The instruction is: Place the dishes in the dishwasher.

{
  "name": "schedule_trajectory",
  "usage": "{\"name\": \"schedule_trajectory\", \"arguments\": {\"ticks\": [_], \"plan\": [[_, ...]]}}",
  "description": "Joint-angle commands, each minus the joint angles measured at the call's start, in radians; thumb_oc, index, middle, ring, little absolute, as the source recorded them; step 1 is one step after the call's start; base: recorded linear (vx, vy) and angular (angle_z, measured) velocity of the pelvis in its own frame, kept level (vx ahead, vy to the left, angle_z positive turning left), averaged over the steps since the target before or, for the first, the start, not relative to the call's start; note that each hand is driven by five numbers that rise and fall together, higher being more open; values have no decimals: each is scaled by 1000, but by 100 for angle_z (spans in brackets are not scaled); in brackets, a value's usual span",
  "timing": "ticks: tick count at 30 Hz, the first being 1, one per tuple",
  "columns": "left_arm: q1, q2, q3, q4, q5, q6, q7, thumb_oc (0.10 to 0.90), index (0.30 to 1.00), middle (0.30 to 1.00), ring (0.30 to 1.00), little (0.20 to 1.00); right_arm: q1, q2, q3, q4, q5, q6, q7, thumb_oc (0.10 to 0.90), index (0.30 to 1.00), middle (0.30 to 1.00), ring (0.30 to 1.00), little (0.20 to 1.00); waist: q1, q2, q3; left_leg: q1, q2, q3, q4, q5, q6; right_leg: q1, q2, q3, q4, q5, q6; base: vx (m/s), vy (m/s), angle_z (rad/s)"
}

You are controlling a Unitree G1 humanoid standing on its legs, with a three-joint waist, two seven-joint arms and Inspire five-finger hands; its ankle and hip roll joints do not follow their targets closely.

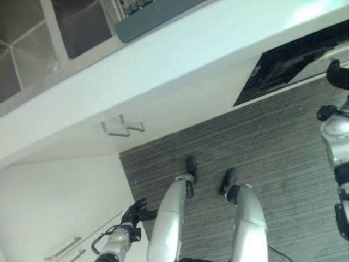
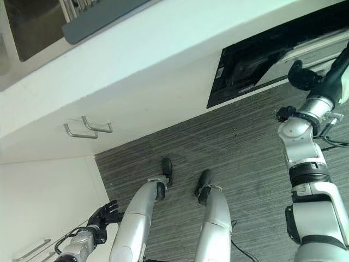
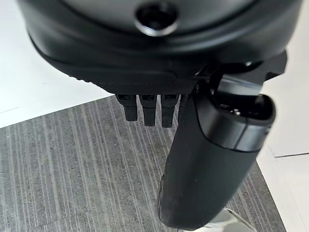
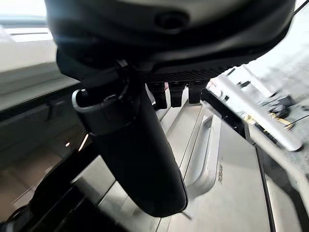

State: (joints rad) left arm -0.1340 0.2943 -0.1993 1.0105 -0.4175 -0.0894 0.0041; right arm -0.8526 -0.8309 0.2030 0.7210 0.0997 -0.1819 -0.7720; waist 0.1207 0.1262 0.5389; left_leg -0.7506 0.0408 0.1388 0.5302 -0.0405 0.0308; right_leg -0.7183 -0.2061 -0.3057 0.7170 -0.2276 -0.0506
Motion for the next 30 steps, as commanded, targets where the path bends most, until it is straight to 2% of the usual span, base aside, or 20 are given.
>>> {"name": "schedule_trajectory", "arguments": {"ticks": [1, 4, 9, 13, 18, 19, 23, 24, 28, 30], "plan": [[72, 50, -37, -6, 33, 0, -12, 800, 900, 900, 900, 900, -199, -91, 122, -157, -203, -167, 29, 800, 900, 900, 900, 900, 60, 13, -19, 61, -61, -18, -138, 4, -35, 66, 40, -36, 147, -155, 29, 35, -1, 17], [80, 53, -46, -9, 49, -8, -18, 800, 900, 900, 900, 900, -268, -80, 178, -146, -221, -153, 9, 800, 900, 900, 900, 900, 81, 16, -19, 53, -61, -20, -129, 2, -29, 65, 33, -48, 162, -156, 26, 45, -1, 4], [96, 58, -53, -13, 48, -24, -22, 800, 900, 900, 900, 900, -327, -74, 201, -133, -204, -148, -8, 800, 900, 900, 900, 900, 100, 21, -19, 45, -66, -26, -126, 2, -24, 66, 28, -56, 167, -152, 27, 20, -2, 6], [102, 59, -41, -13, 25, -36, -25, 800, 900, 900, 900, 900, -276, -46, 172, -152, -163, -135, 21, 800, 900, 900, 900, 900, 100, 16, -19, 69, -67, -28, -144, 2, -18, 89, 31, -54, 145, -143, 35, 0, -5, 7], [113, 30, 36, -14, -125, -60, -84, 800, 900, 900, 900, 900, -17, 43, 67, -232, -124, -150, 78, 800, 900, 900, 900, 900, 58, -2, -19, 162, -60, -22, -204, 1, -10, 149, 45, -26, 80, -124, 53, -9, 7, 6], [106, 27, 78, -22, -174, -110, -85, 800, 900, 900, 900, 900, 134, 98, 13, -275, -98, -171, 88, 800, 900, 900, 900, 900, 25, -14, -19, 216, -53, -15, -230, -2, -11, 186, 53, -8, 41, -115, 66, 6, 34, -1], [93, 29, 159, -102, -284, -218, -50, 800, 900, 900, 900, 900, 400, 201, -44, -286, -100, -249, 100, 800, 900, 900, 900, 900, -31, -26, -19, 301, -30, -13, -230, -34, -15, 276, 79, 17, -60, -90, 92, -18, 13, -2], [89, 31, 174, -125, -287, -230, -38, 800, 900, 900, 900, 900, 441, 221, -52, -286, -106, -266, 92, 800, 900, 900, 900, 900, -36, -17, -19, 299, -13, -12, -230, -16, -9, 285, 94, 4, -91, -52, 85, -94, 2, -2], [90, 40, 220, -202, -347, -283, -28, 800, 900, 900, 900, 900, 574, 265, -90, -272, -76, -301, 107, 800, 900, 900, 900, 900, -69, -29, -19, 387, -8, -10, -230, -40, -9, 392, 107, 4, -150, -40, 90, -28, -32, -13], [100, 33, 239, -245, -369, -281, -45, 800, 900, 900, 900, 900, 636, 302, -104, -272, -42, -298, 121, 800, 900, 900, 900, 900, -85, -38, -30, 432, -2, -7, -230, -56, -10, 450, 118, 5, -189, -32, 93, 48, -68, -9]]}}
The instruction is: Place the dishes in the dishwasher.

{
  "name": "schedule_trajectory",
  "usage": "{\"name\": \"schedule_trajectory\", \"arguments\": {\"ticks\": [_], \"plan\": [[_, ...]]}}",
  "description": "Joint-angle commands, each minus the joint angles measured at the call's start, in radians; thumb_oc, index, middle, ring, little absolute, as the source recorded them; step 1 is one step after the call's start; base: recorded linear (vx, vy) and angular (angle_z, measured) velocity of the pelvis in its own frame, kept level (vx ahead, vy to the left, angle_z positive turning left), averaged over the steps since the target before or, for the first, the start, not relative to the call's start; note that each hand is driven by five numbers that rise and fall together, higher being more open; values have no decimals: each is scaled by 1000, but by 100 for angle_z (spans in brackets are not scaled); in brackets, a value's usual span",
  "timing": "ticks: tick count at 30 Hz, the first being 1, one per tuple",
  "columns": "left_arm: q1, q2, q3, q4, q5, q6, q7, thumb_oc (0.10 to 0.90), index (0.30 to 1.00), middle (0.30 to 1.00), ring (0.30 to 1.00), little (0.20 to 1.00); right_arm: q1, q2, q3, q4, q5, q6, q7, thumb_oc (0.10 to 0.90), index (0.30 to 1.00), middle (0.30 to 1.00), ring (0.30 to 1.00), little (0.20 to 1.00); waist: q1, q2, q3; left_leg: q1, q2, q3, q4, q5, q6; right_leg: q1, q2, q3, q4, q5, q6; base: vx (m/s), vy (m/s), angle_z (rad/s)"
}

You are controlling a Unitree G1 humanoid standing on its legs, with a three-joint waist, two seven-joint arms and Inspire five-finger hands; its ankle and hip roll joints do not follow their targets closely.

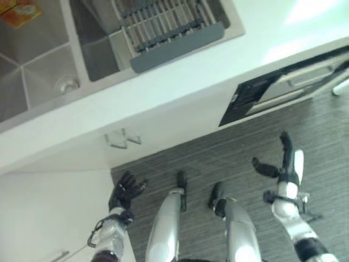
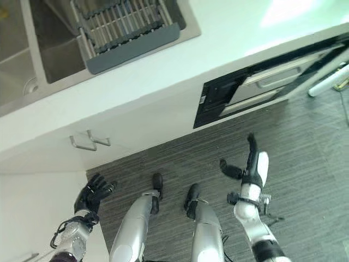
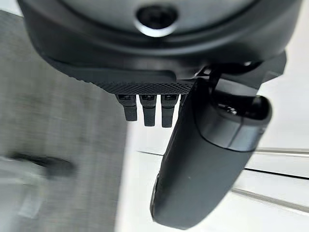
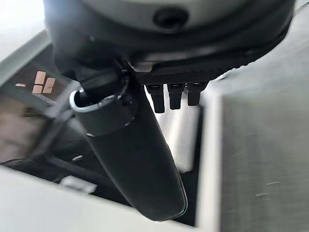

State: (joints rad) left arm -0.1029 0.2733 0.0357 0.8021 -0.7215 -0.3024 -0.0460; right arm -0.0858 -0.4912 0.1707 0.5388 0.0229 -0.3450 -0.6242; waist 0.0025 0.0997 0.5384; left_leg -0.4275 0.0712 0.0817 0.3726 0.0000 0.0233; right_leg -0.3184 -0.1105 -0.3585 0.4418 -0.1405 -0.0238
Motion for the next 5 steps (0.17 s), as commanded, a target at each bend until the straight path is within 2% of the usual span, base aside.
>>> {"name": "schedule_trajectory", "arguments": {"ticks": [1, 3, 5], "plan": [[75, 50, 7, -49, -60, -61, 3, 800, 900, 900, 900, 900, -109, -25, -77, -87, 59, -131, -12, 800, 900, 900, 900, 900, 27, -14, -41, 121, -29, 50, -73, -103, -5, 72, 27, 58, 62, -114, 68, 69, -69, -16], [90, 39, 4, -68, -39, -49, -8, 800, 900, 900, 900, 900, -63, 9, -77, -71, 84, -128, 11, 800, 900, 900, 900, 900, 16, -19, -64, 141, -22, 50, -73, -113, -12, 117, 35, 59, 5, -97, 73, 62, -26, -9], [106, 21, -15, -75, -17, -5, -14, 800, 900, 900, 900, 900, -15, 32, -77, -40, 113, -122, 60, 800, 900, 900, 900, 900, 2, -20, -97, 164, -17, 49, -73, -127, -23, 176, 46, 60, -84, -71, 82, 68, 9, -1]]}}
